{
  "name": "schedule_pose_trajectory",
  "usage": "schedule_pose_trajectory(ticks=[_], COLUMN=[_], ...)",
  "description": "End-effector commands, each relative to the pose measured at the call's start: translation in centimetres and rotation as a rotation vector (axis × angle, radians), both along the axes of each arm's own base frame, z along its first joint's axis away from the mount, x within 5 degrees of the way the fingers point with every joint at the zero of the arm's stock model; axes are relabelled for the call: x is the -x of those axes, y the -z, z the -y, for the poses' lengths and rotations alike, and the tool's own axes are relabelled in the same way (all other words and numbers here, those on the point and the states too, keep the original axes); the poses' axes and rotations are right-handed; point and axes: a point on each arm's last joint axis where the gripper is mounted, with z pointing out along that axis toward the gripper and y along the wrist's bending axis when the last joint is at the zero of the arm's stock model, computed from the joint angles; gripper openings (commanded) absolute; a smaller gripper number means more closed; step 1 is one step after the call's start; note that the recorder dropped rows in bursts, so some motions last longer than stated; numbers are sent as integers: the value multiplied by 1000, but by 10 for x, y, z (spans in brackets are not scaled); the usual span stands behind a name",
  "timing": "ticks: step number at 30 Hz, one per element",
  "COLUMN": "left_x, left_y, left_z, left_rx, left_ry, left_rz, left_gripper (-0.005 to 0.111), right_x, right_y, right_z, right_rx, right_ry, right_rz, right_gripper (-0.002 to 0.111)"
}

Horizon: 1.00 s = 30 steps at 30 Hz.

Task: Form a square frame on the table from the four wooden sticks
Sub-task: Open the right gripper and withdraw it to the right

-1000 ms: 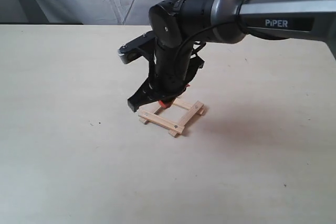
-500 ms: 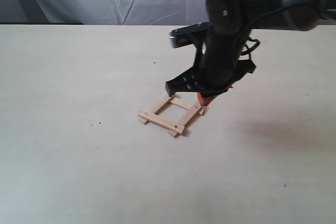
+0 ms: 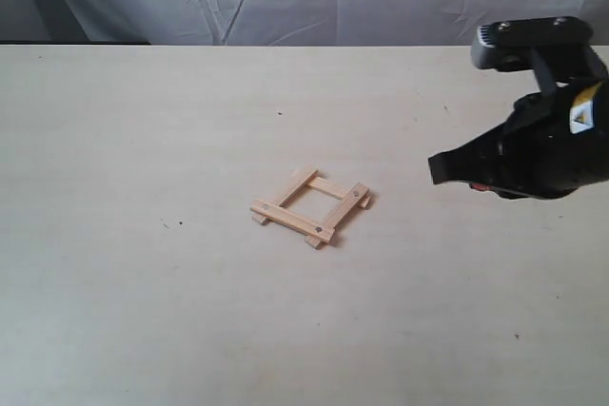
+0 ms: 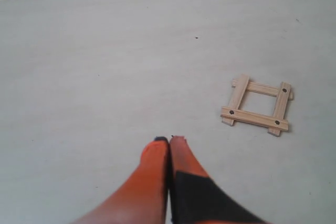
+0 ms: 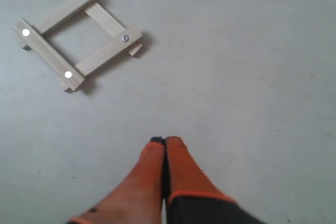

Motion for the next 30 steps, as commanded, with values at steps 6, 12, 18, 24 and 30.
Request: schedule_pose_trajectory(ticks=[6,12,18,24,30], left_x=[1,1,0,0,0], left_y=[0,0,0,-1,-1], left_z=[-2,-2,-2,-3,-3], left_rx=[-24,-24,-26,-30,-30], left_ry=[-6,-6,-6,-6,-6], left_rz=[13,13,16,19,19], left_gripper=[0,0,0,0,0], right_x=[36,39,46,68,85], right_y=[-35,-41,-48,-64,-64], right_z=[21,22,27,39,66], right_rx=[-66,-86,-88,-151,-189], right_ry=[3,4,-2,5,157], right_rz=[151,185,237,347,411], right_gripper=[-1,-1,-1,-1,-1])
